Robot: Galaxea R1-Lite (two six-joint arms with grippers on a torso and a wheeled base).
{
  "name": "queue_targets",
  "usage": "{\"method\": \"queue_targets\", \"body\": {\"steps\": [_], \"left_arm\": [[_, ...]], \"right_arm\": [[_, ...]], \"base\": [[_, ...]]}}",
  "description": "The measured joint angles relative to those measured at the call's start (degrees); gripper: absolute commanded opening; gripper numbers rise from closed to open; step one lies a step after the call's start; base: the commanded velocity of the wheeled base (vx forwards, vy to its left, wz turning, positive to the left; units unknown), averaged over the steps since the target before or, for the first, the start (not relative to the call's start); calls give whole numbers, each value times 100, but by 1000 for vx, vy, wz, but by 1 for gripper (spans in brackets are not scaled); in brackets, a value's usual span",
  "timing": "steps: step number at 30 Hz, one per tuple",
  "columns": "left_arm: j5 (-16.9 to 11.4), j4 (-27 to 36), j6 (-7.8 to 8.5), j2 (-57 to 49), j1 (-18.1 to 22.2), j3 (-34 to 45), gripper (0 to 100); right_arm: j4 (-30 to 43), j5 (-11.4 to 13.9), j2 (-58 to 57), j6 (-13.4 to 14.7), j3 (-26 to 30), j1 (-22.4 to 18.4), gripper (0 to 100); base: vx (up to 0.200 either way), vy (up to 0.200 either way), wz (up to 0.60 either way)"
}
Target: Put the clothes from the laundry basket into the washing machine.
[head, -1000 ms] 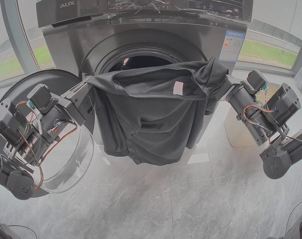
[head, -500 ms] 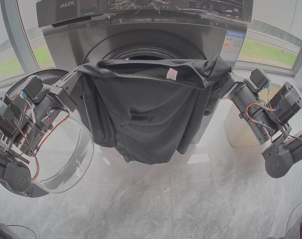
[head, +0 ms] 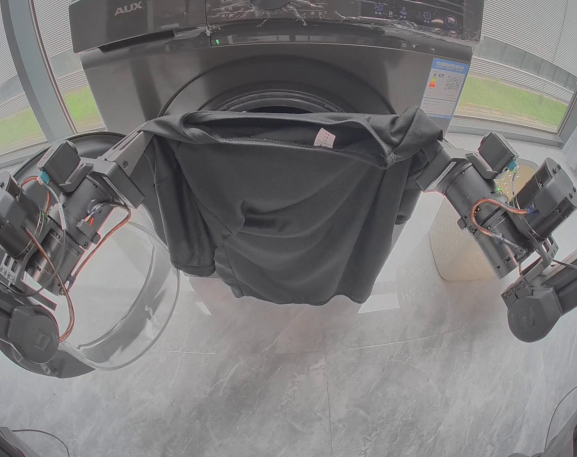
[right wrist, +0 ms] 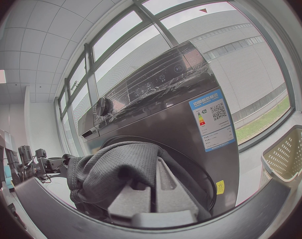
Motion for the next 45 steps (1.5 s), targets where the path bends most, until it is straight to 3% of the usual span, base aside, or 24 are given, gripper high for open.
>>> {"method": "queue_targets", "body": {"steps": [12,20,25,26,45], "left_arm": [[-46,0,65,144,-188,215,0],[-24,5,178,673,-829,367,0],[2,5,189,923,-1063,249,0],[6,2,183,951,-1085,206,0],[38,-2,121,700,-1111,-41,0]], "right_arm": [[-5,27,20,9,223,116,0],[0,60,317,41,1079,697,0],[-32,55,628,206,1224,1154,0],[-32,57,674,258,1213,1231,100],[-32,38,2193,296,1604,1719,100]], "base": [[0,0,0],[0,0,0],[0,0,0],[0,0,0],[0,0,0]]}}
